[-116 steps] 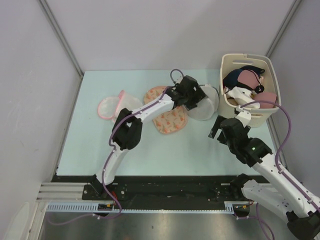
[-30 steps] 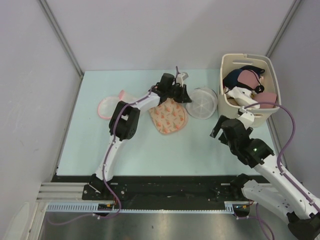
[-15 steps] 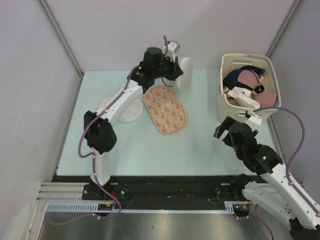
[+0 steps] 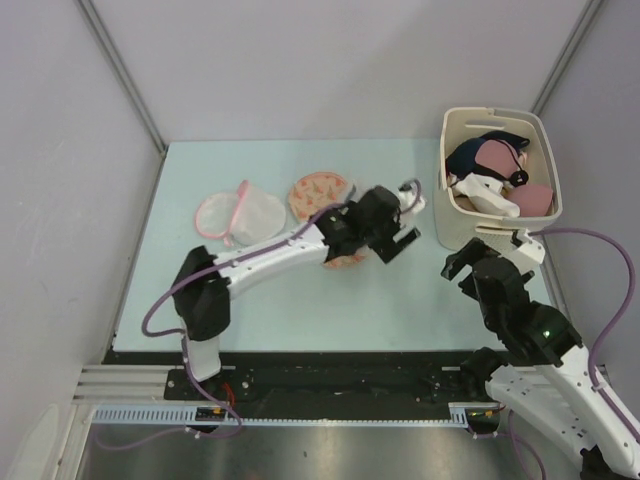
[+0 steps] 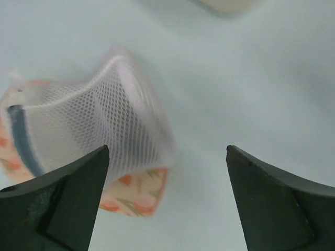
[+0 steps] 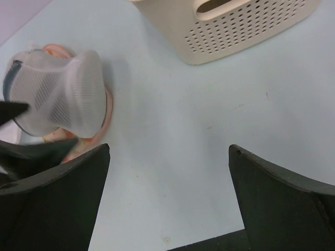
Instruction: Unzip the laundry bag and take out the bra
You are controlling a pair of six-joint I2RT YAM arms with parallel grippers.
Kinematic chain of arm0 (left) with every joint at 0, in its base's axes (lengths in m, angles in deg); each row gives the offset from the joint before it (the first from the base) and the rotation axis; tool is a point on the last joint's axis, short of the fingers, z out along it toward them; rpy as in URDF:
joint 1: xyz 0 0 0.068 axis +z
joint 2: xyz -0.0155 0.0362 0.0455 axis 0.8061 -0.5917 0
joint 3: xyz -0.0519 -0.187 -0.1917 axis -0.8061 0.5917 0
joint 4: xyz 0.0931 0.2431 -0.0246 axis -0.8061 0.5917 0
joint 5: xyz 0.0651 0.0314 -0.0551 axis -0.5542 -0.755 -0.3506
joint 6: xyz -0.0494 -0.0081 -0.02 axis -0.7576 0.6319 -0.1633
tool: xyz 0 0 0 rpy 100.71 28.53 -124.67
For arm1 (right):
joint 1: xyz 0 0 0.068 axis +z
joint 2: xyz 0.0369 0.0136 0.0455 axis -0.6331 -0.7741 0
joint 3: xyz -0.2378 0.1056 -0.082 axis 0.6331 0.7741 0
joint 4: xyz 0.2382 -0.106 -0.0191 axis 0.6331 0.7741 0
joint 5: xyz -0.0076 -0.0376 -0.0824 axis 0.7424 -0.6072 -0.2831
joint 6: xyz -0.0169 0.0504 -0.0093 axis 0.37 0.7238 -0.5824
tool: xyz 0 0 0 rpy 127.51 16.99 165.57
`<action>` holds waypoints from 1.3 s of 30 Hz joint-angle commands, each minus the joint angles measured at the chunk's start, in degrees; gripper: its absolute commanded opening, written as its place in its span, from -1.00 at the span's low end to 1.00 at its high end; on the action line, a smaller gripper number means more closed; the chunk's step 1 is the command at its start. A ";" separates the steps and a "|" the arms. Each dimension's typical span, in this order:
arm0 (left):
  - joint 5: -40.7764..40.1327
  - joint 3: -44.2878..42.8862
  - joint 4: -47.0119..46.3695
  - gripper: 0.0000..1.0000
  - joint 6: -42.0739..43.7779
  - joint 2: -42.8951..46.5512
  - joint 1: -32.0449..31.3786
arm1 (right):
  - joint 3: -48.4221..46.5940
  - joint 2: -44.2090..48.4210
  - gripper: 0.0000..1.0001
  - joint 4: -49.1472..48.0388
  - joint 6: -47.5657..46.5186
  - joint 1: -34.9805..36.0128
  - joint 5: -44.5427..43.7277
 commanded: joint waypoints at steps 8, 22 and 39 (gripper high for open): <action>10.47 2.27 4.97 1.00 -9.33 10.30 3.95 | -1.95 0.28 0.99 0.63 0.70 0.18 -2.11; 29.83 20.38 -3.64 1.00 -25.83 32.63 19.66 | -2.99 -15.88 0.99 -27.31 -3.60 6.76 12.85; 31.50 29.35 -3.91 1.00 -31.48 34.92 28.04 | -21.72 -51.94 0.99 -33.48 -4.31 11.16 -6.04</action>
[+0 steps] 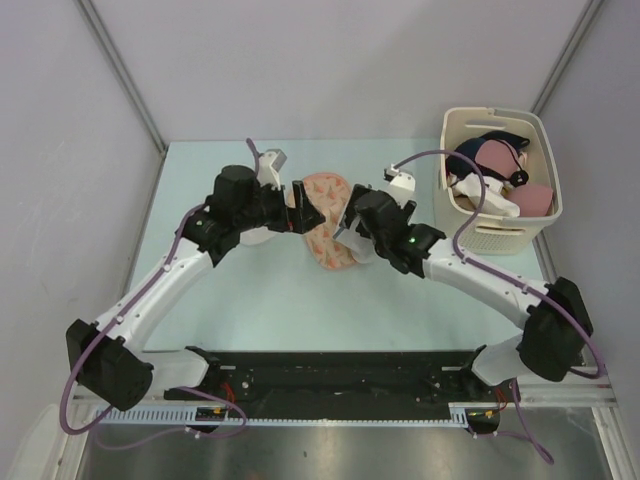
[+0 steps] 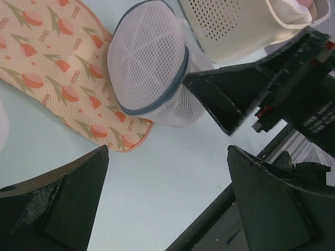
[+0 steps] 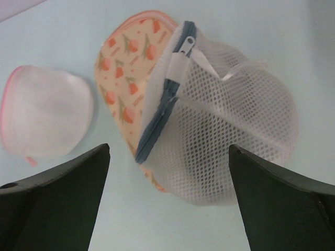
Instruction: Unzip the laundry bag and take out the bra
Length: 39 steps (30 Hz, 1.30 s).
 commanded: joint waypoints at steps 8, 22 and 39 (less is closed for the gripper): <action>6.43 4.16 -4.36 1.00 -0.50 -0.16 0.00 | -2.16 -1.69 0.99 12.98 3.74 -2.32 -16.22; 13.21 3.74 -10.16 0.96 -5.69 -10.00 -3.33 | 8.21 17.06 0.99 13.09 4.92 0.50 -11.78; 2.75 -4.89 -5.42 0.94 -6.31 -14.24 -5.38 | 16.91 15.66 0.99 -0.70 -25.22 -12.15 15.56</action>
